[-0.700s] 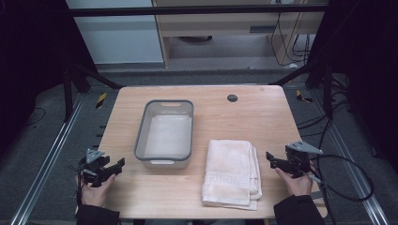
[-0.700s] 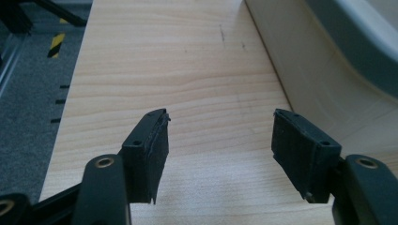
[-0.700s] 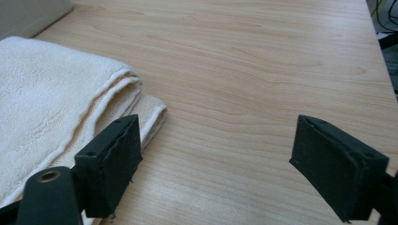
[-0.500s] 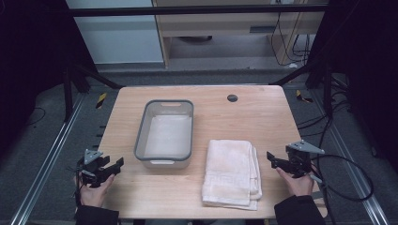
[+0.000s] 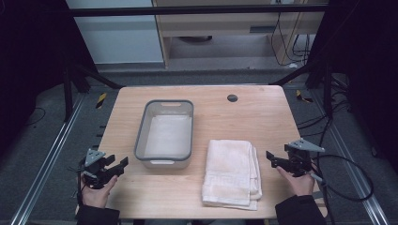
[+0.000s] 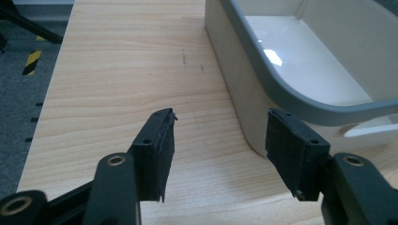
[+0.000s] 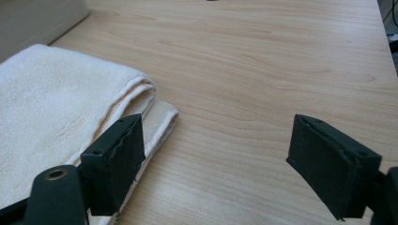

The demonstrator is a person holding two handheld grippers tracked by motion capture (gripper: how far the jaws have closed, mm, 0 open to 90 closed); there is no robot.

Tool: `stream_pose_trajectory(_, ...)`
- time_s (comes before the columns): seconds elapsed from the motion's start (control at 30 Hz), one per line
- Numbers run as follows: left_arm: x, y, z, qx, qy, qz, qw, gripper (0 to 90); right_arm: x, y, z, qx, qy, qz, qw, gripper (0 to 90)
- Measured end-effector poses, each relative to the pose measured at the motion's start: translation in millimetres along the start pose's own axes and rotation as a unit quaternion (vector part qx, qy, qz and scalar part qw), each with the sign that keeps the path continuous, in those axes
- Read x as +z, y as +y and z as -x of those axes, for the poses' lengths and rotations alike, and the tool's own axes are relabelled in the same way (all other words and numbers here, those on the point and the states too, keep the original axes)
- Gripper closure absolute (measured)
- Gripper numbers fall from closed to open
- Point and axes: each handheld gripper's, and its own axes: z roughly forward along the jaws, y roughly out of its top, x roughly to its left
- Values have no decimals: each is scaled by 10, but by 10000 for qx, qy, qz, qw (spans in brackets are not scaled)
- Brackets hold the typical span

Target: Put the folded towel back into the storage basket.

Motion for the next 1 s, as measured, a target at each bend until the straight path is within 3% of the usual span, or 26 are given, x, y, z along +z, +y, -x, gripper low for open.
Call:
stream_pose_trajectory(0.3, 1, 46, 98, 97, -132, -52, 9999, 398, -7, 38, 4, 34, 79, 19, 10000, 200)
stream_pose_trajectory(1.0, -89, 207, 250, 209, -341, 173, 9991, 389, -43, 248, -37, -47, 273, 114, 9996, 236)
